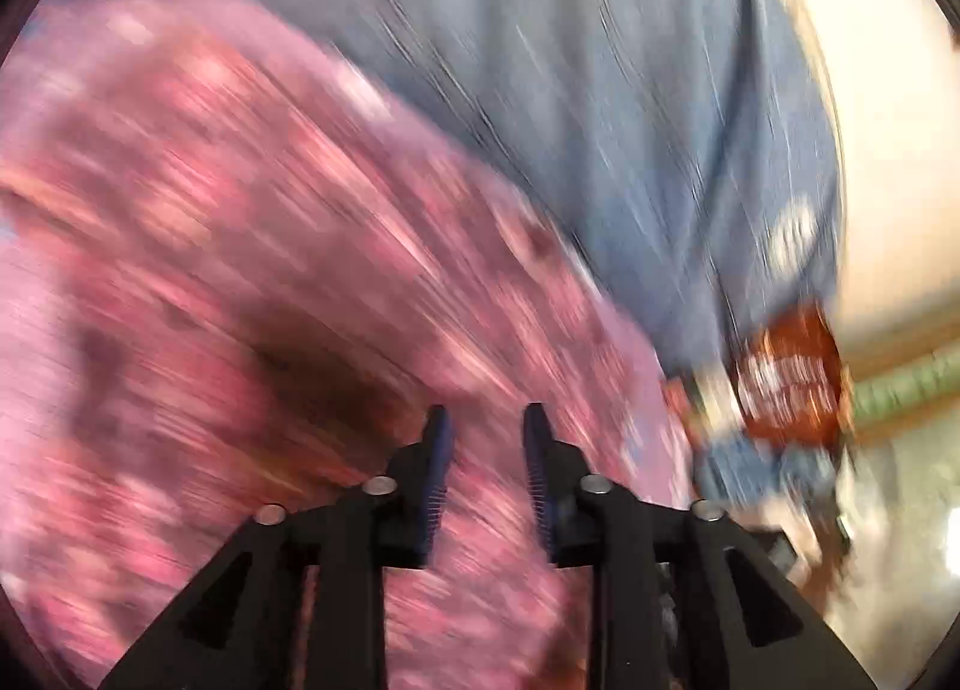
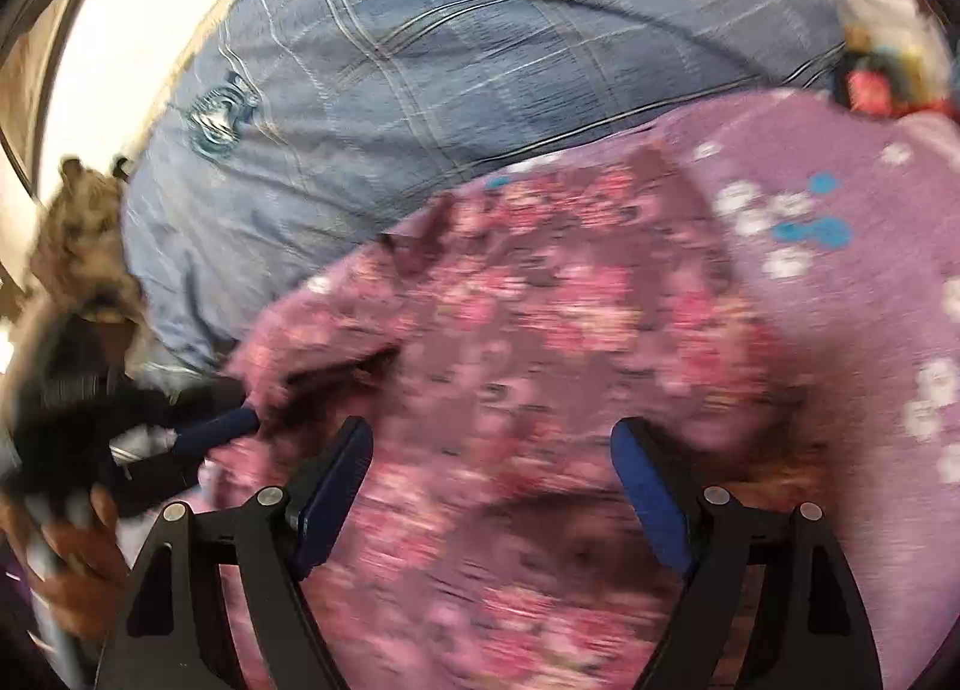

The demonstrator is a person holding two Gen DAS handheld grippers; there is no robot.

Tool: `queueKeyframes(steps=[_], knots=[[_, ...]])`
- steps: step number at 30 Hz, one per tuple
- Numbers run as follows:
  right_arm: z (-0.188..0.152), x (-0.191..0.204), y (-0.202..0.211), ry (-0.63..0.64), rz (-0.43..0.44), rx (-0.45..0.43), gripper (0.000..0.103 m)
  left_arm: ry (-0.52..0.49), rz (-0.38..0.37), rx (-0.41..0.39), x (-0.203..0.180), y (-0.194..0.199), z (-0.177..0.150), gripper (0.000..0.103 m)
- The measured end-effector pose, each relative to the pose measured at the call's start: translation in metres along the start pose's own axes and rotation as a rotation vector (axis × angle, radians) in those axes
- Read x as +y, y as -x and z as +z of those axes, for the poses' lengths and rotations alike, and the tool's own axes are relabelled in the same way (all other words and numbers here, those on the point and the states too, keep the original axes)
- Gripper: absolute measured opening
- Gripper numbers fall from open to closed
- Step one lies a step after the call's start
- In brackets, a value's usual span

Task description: Fold small clothes

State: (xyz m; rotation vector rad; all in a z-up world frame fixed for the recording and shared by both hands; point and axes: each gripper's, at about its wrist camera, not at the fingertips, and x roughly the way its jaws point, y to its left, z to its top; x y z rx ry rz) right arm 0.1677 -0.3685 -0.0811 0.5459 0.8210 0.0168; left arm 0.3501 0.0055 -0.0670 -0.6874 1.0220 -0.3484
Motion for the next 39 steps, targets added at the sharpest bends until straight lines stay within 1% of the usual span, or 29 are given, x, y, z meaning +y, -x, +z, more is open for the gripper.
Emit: queueKeyframes(steps=[1, 2, 3, 4, 7, 8, 9, 10, 12, 13, 14, 15, 16, 17, 18, 20, 22, 23, 24, 26, 28, 29, 30, 32, 33, 34, 35, 38, 39], knots=[[0.002, 0.006, -0.006, -0.008, 0.032, 0.015, 0.084, 0.003, 0.064, -0.067, 0.013, 0.011, 0.007, 0.036], [0.005, 0.013, -0.015, -0.017, 0.072, 0.037, 0.084, 0.006, 0.14, -0.119, 0.029, 0.018, 0.016, 0.037], [0.007, 0.021, -0.028, -0.03, 0.112, 0.068, 0.084, 0.02, 0.178, -0.137, 0.041, 0.02, 0.022, 0.037], [0.008, 0.027, -0.038, -0.043, 0.139, 0.085, 0.084, 0.042, 0.195, -0.143, 0.053, 0.02, 0.027, 0.037], [0.008, 0.05, -0.075, -0.107, 0.24, 0.156, 0.084, 0.158, 0.115, -0.107, 0.088, 0.017, 0.04, 0.037], [0.007, 0.055, -0.083, -0.125, 0.264, 0.168, 0.084, 0.173, 0.102, -0.093, 0.094, 0.014, 0.042, 0.037], [0.006, 0.062, -0.095, -0.157, 0.276, 0.171, 0.084, 0.177, 0.104, -0.087, 0.096, 0.011, 0.044, 0.037], [0.007, 0.065, -0.103, -0.19, 0.264, 0.16, 0.084, 0.177, 0.11, -0.086, 0.097, 0.009, 0.045, 0.037], [0.006, 0.062, -0.118, -0.276, 0.266, 0.148, 0.083, 0.164, 0.106, -0.078, 0.098, 0.011, 0.045, 0.037], [0.006, 0.06, -0.126, -0.323, 0.281, 0.144, 0.072, 0.157, 0.099, -0.076, 0.096, 0.011, 0.045, 0.038], [0.008, 0.06, -0.131, -0.335, 0.288, 0.145, 0.038, 0.145, 0.101, -0.072, 0.093, 0.009, 0.045, 0.039], [0.012, 0.059, -0.135, -0.331, 0.298, 0.16, 0.007, 0.133, 0.102, -0.069, 0.096, 0.013, 0.04, 0.04], [0.017, 0.058, -0.134, -0.309, 0.293, 0.168, 0.006, 0.122, 0.102, -0.068, 0.094, 0.015, 0.039, 0.043], [0.02, 0.057, -0.129, -0.294, 0.292, 0.144, 0.006, 0.107, 0.097, -0.061, 0.093, 0.018, 0.039, 0.045], [0.026, 0.053, -0.113, -0.263, 0.294, 0.091, 0.006, 0.098, 0.095, -0.054, 0.091, 0.018, 0.037, 0.048], [0.036, 0.039, -0.084, -0.235, 0.278, 0.01, 0.006, 0.084, 0.09, -0.04, 0.086, 0.016, 0.035, 0.048], [0.045, 0.009, -0.052, -0.269, 0.251, -0.061, 0.006, 0.063, 0.096, -0.016, 0.081, 0.009, 0.033, 0.05], [0.048, -0.008, -0.04, -0.28, 0.21, -0.088, 0.006, 0.059, 0.101, -0.001, 0.08, 0.005, 0.032, 0.05], [0.051, -0.029, -0.027, -0.291, 0.134, -0.118, 0.006, 0.061, 0.103, 0.013, 0.079, 0.0, 0.032, 0.05], [0.052, -0.072, -0.009, -0.348, 0.03, -0.151, 0.006, 0.07, 0.112, 0.043, 0.079, -0.011, 0.031, 0.051], [0.049, -0.1, -0.002, -0.4, -0.023, -0.155, 0.006, 0.072, 0.139, 0.043, 0.079, -0.02, 0.033, 0.051], [0.048, -0.107, -0.001, -0.415, -0.017, -0.146, 0.008, 0.068, 0.151, 0.031, 0.077, -0.022, 0.033, 0.051], [0.045, -0.113, -0.003, -0.434, 0.006, -0.127, 0.013, 0.065, 0.159, 0.017, 0.076, -0.023, 0.035, 0.049], [0.043, -0.116, -0.009, -0.458, 0.013, -0.094, 0.015, 0.057, 0.172, -0.009, 0.073, -0.025, 0.035, 0.043], [0.044, -0.116, -0.012, -0.465, 0.024, -0.087, 0.015, 0.052, 0.181, -0.029, 0.072, -0.024, 0.036, 0.021], [0.047, -0.114, -0.013, -0.456, 0.03, -0.087, 0.013, 0.045, 0.182, -0.035, 0.071, -0.024, 0.035, 0.013], [0.054, -0.106, -0.008, -0.406, 0.032, -0.106, 0.007, 0.042, 0.179, -0.047, 0.069, -0.023, 0.035, 0.013], [0.07, -0.074, 0.021, -0.236, 0.061, -0.25, 0.006, 0.03, 0.196, -0.059, 0.07, -0.019, 0.03, 0.014], [0.073, -0.062, 0.025, -0.17, 0.021, -0.274, 0.006, 0.032, 0.211, -0.05, 0.07, -0.021, 0.029, 0.015]])
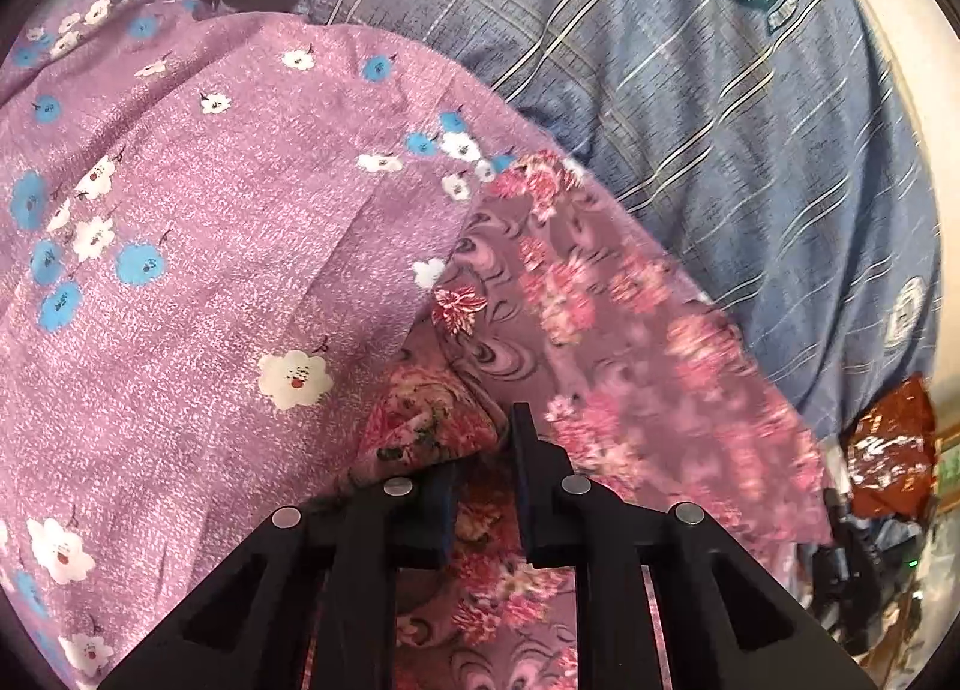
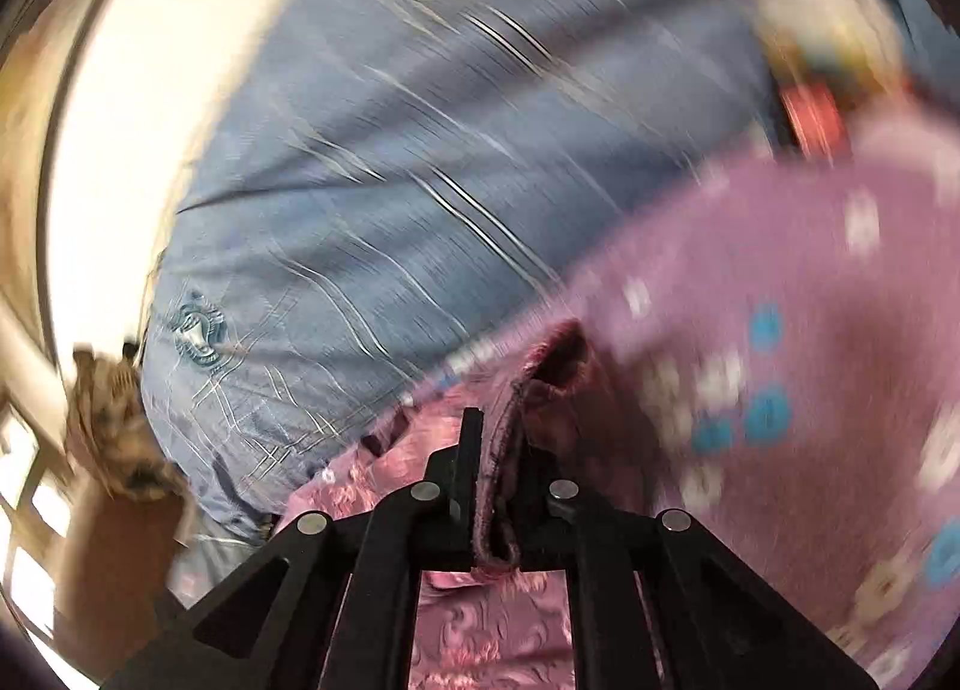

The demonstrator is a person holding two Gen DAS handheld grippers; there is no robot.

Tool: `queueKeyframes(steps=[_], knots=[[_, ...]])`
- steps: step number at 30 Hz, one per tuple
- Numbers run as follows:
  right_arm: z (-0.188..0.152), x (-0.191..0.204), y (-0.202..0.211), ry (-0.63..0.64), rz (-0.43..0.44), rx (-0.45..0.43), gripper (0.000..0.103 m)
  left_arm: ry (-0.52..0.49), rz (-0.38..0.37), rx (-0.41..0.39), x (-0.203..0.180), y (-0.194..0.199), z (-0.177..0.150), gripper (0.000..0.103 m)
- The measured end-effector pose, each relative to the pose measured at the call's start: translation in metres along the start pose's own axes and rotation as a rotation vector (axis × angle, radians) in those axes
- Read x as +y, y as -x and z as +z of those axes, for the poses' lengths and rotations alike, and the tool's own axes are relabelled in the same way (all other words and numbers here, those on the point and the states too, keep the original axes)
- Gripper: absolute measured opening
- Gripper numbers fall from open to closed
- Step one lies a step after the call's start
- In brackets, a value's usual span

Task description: Fold small clothes

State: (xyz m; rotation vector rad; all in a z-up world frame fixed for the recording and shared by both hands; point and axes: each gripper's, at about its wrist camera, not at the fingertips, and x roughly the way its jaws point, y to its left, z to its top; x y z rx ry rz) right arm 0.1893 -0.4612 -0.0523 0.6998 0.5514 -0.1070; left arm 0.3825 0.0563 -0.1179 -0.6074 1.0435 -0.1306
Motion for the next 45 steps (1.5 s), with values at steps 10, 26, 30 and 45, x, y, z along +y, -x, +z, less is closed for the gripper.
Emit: queueKeyframes(steps=[10, 26, 30, 45], knots=[[-0.029, -0.012, 0.013, 0.056, -0.136, 0.126, 0.018, -0.019, 0.057, 0.061, -0.005, 0.013, -0.01, 0.022], [-0.124, -0.023, 0.14, 0.29, -0.218, 0.408, 0.049, -0.186, 0.083, 0.341, 0.071, 0.138, -0.068, 0.058], [-0.166, -0.052, 0.166, 0.207, -0.181, 0.534, 0.05, -0.139, 0.028, 0.456, 0.093, 0.127, -0.097, 0.058], [-0.255, -0.019, 0.167, 0.393, 0.038, 0.897, 0.018, -0.343, 0.056, 0.559, 0.082, 0.112, -0.162, 0.012]])
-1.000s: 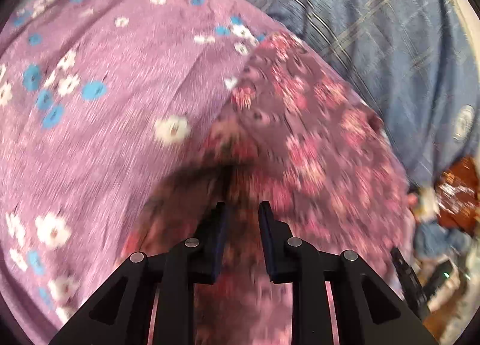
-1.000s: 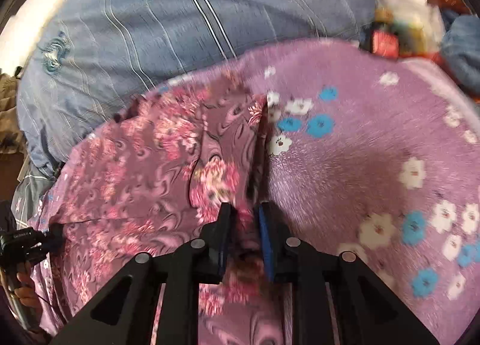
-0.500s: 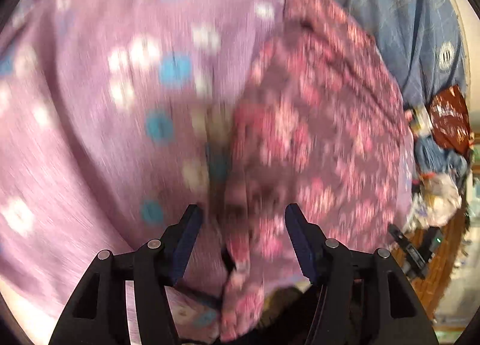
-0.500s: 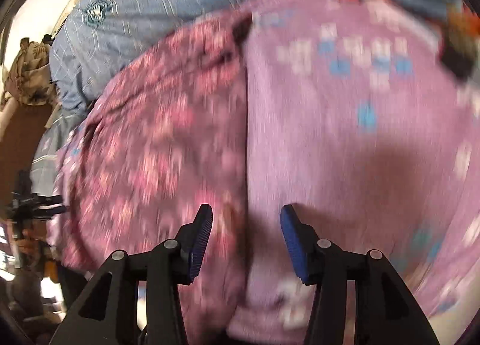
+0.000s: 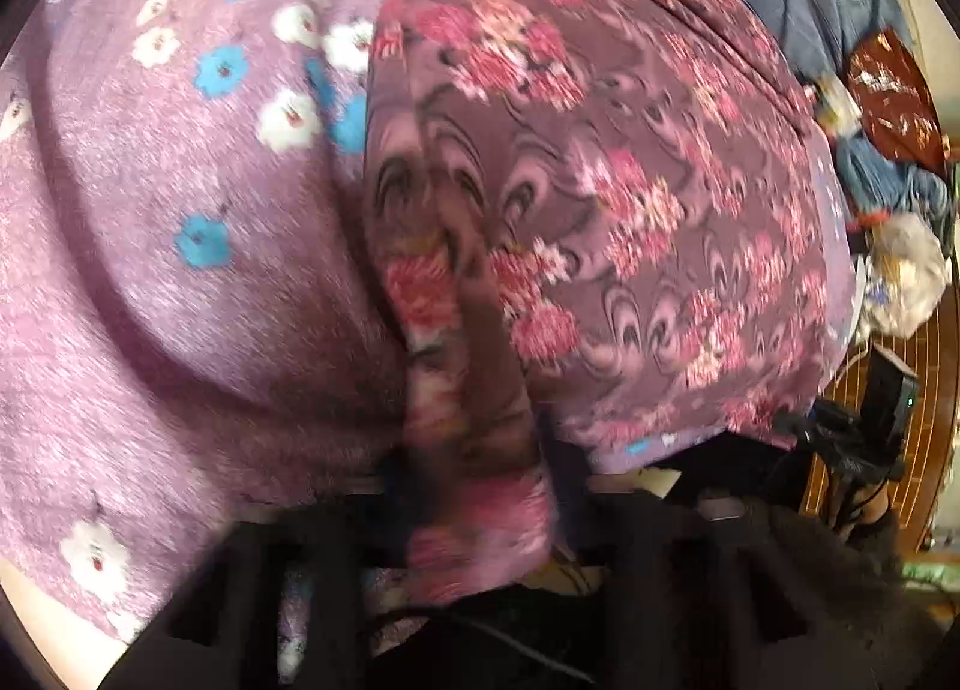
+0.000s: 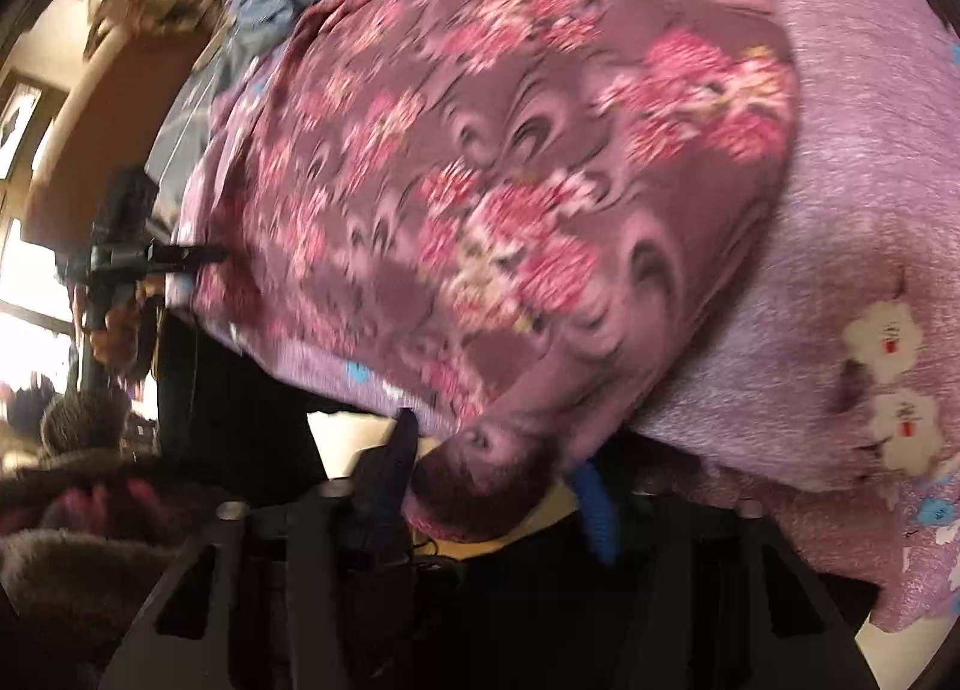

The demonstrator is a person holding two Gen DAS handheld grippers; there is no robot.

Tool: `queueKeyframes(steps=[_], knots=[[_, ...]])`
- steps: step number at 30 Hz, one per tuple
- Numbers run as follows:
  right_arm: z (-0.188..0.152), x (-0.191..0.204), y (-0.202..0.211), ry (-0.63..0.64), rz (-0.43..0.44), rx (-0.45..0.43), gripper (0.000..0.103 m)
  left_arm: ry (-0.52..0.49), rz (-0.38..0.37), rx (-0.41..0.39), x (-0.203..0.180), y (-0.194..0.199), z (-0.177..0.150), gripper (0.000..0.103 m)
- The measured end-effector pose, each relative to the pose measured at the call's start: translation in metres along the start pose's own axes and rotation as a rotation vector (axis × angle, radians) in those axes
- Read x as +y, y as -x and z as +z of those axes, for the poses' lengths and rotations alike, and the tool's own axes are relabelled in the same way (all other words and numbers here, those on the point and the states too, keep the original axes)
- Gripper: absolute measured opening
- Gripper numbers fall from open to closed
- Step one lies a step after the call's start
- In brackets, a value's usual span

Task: Fold small clothes
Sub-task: 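Grasp the folded fabric with both tools and lift it, then open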

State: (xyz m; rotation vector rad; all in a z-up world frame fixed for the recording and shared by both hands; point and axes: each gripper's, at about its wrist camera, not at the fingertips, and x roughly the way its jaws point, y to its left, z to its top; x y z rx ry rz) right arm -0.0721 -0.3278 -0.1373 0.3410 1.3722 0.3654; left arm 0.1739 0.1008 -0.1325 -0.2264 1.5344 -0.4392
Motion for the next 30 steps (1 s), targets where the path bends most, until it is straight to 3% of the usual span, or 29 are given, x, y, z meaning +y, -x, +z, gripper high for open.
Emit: queueKeyframes(steps=[1, 5, 9, 13, 17, 22, 30], knots=[[-0.002, 0.002, 0.0, 0.017, -0.016, 0.006, 0.012, 0.006, -0.009, -0.002, 0.0, 0.0, -0.002, 0.01], [-0.011, 0.006, 0.024, 0.046, -0.035, -0.051, 0.008, 0.015, -0.049, -0.049, -0.001, 0.014, -0.01, 0.006], [-0.01, 0.011, 0.074, 0.029, 0.017, -0.225, 0.008, 0.049, -0.183, -0.133, -0.004, 0.045, -0.006, 0.006], [0.011, 0.012, 0.117, 0.005, 0.076, -0.399, 0.007, 0.089, -0.297, -0.233, -0.003, 0.075, 0.009, 0.006], [0.052, 0.003, 0.14, -0.04, 0.141, -0.528, 0.007, 0.149, -0.362, -0.334, 0.004, 0.094, 0.035, 0.006], [0.117, -0.017, 0.136, -0.103, 0.169, -0.621, 0.007, 0.27, -0.395, -0.426, 0.018, 0.092, 0.085, 0.006], [0.216, -0.073, 0.106, -0.262, 0.177, -0.643, 0.008, 0.399, -0.412, -0.452, 0.017, 0.049, 0.195, 0.006]])
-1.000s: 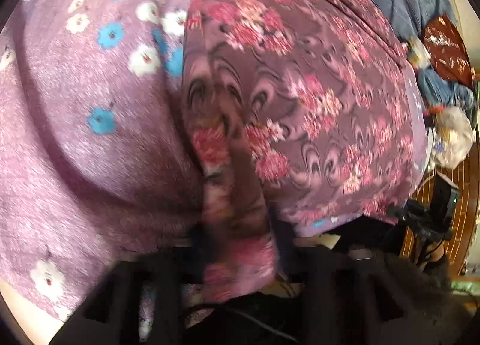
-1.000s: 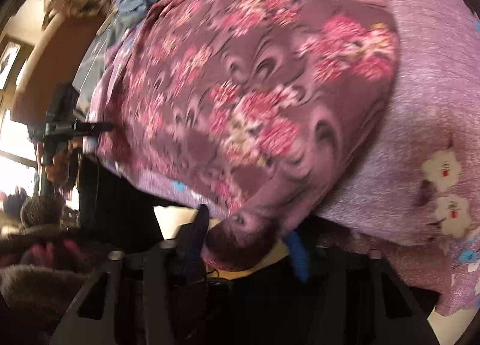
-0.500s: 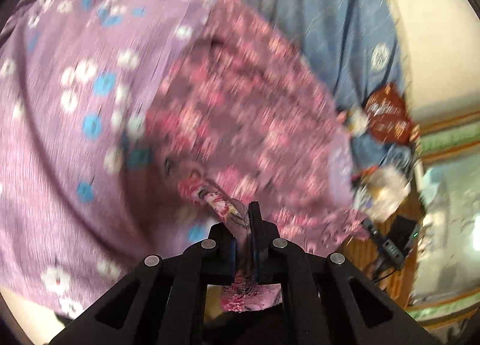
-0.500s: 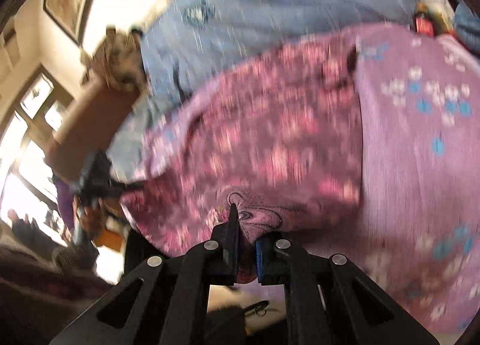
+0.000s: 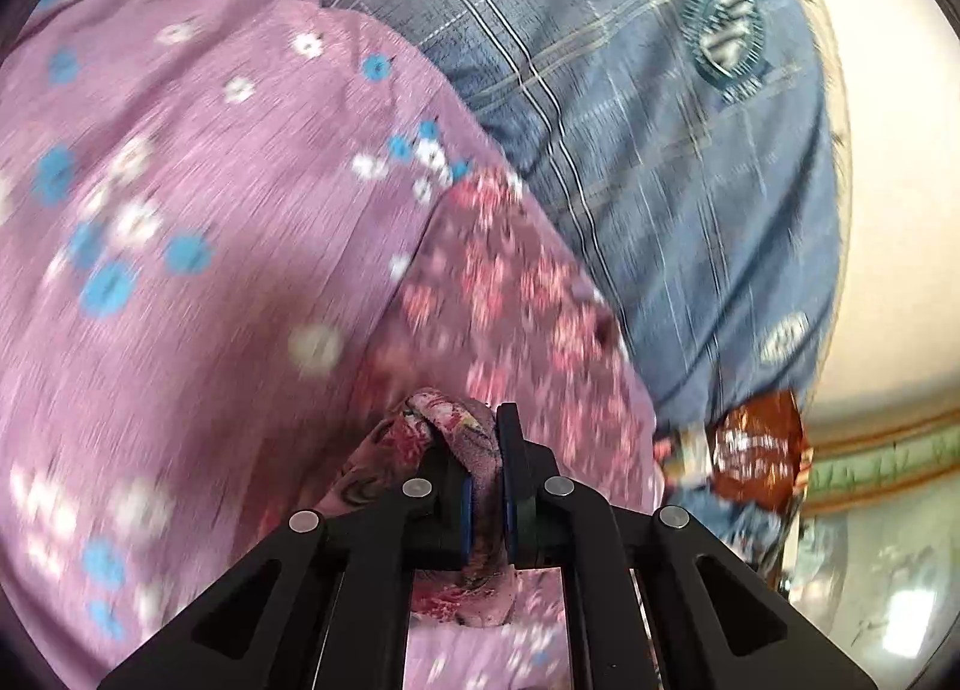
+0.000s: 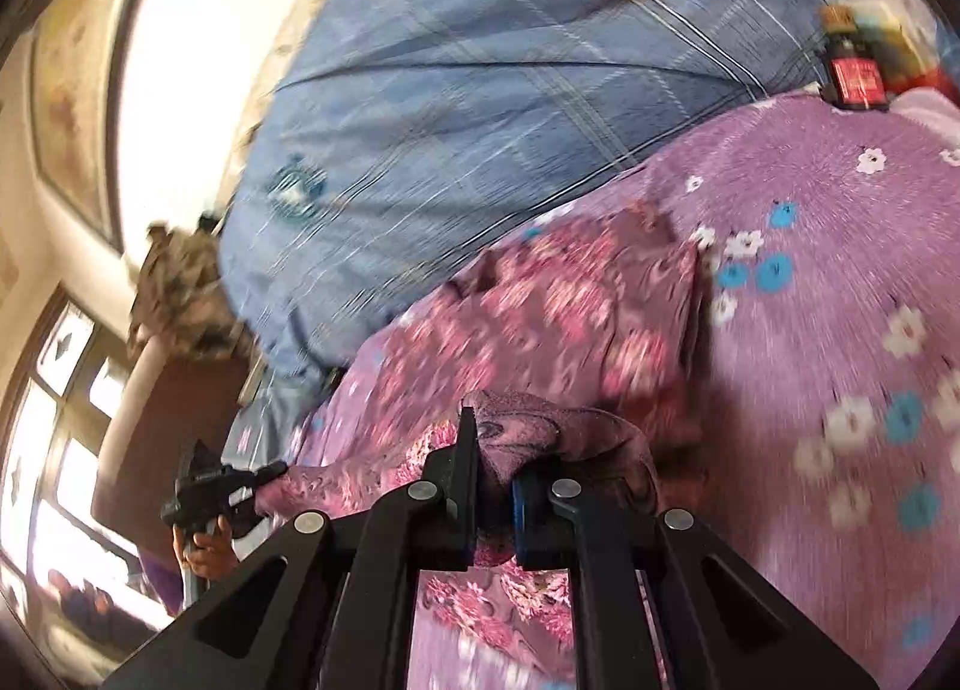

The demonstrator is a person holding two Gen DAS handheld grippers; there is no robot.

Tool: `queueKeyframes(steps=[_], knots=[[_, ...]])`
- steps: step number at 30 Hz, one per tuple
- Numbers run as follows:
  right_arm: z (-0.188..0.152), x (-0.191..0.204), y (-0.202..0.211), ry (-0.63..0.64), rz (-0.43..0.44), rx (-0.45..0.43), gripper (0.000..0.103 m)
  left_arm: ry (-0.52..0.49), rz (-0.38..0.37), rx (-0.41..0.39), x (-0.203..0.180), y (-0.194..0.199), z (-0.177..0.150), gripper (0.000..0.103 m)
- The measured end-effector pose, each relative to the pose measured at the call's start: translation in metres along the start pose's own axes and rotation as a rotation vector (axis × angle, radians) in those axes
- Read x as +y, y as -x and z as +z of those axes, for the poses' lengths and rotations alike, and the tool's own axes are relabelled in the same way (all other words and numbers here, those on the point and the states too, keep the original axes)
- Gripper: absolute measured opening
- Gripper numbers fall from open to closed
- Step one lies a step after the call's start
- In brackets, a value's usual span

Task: Fold small clothes
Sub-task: 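Grasp the folded fabric with both tools and lift it, then open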

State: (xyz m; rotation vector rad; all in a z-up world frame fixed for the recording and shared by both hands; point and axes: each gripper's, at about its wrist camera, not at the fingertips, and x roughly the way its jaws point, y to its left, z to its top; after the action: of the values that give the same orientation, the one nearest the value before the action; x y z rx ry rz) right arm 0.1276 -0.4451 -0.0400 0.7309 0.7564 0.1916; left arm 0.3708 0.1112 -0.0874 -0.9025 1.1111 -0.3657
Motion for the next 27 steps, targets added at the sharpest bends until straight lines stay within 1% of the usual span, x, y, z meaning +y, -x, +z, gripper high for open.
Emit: queueKeyframes(steps=[4, 6, 7, 8, 9, 10, 11, 13, 14, 15, 16, 17, 18, 19, 20, 21, 22, 24, 25, 26, 27], knots=[[0.032, -0.025, -0.033, -0.077, -0.008, -0.011, 0.008, 0.032, 0.024, -0.009, -0.015, -0.049, 0.044, 0.006], [0.046, -0.034, -0.048, -0.106, -0.012, -0.018, 0.008, 0.037, 0.061, -0.024, -0.021, -0.079, 0.066, 0.006], [0.055, -0.04, -0.058, -0.122, -0.029, -0.025, 0.011, 0.033, 0.097, -0.023, -0.024, -0.096, 0.078, 0.007], [0.062, -0.045, -0.066, -0.14, -0.041, -0.017, 0.013, 0.044, 0.143, -0.013, -0.024, -0.111, 0.086, 0.007], [0.068, -0.052, -0.073, -0.167, -0.058, -0.005, 0.013, 0.063, 0.169, 0.007, -0.022, -0.122, 0.093, 0.007], [0.071, -0.057, -0.077, -0.199, -0.067, 0.002, 0.013, 0.08, 0.171, 0.042, -0.019, -0.132, 0.1, 0.007], [0.073, -0.061, -0.08, -0.217, -0.06, 0.009, 0.013, 0.094, 0.157, 0.056, -0.017, -0.136, 0.103, 0.007], [0.075, -0.063, -0.079, -0.223, -0.038, 0.017, 0.013, 0.101, 0.083, 0.047, -0.018, -0.133, 0.109, 0.009], [0.076, -0.062, -0.075, -0.211, -0.019, 0.006, 0.013, 0.088, 0.053, 0.021, -0.02, -0.127, 0.112, 0.011], [0.077, -0.062, -0.072, -0.207, -0.01, -0.006, 0.014, 0.077, 0.044, -0.017, -0.022, -0.12, 0.113, 0.018], [0.078, -0.064, -0.066, -0.215, -0.004, -0.034, 0.021, 0.068, 0.03, -0.062, -0.024, -0.109, 0.113, 0.029], [0.078, -0.068, -0.059, -0.238, 0.014, -0.07, 0.034, 0.062, 0.022, -0.083, -0.024, -0.103, 0.111, 0.035], [0.079, -0.072, -0.052, -0.263, 0.03, -0.106, 0.041, 0.042, 0.032, -0.087, -0.025, -0.099, 0.107, 0.039], [0.078, -0.075, -0.044, -0.271, 0.031, -0.144, 0.046, 0.003, 0.051, -0.074, -0.028, -0.098, 0.101, 0.039], [0.077, -0.074, -0.04, -0.256, 0.021, -0.158, 0.046, -0.08, 0.085, -0.042, -0.034, -0.101, 0.09, 0.039], [0.076, -0.07, -0.036, -0.203, 0.007, -0.145, 0.046, -0.145, 0.117, -0.013, -0.039, -0.104, 0.081, 0.039], [0.074, -0.065, -0.034, -0.164, -0.009, -0.125, 0.046, -0.247, 0.156, 0.032, -0.045, -0.112, 0.066, 0.04], [0.068, -0.051, -0.038, -0.032, -0.098, -0.062, 0.048, -0.4, 0.222, 0.103, -0.052, -0.128, 0.039, 0.041], [0.063, -0.043, -0.043, 0.038, -0.148, -0.028, 0.049, -0.444, 0.239, 0.13, -0.052, -0.135, 0.029, 0.042], [0.062, -0.039, -0.047, 0.075, -0.177, -0.007, 0.049, -0.484, 0.243, 0.168, -0.052, -0.146, 0.02, 0.042], [0.059, -0.032, -0.055, 0.143, -0.217, 0.029, 0.049, -0.51, 0.252, 0.2, -0.053, -0.156, 0.013, 0.042]])
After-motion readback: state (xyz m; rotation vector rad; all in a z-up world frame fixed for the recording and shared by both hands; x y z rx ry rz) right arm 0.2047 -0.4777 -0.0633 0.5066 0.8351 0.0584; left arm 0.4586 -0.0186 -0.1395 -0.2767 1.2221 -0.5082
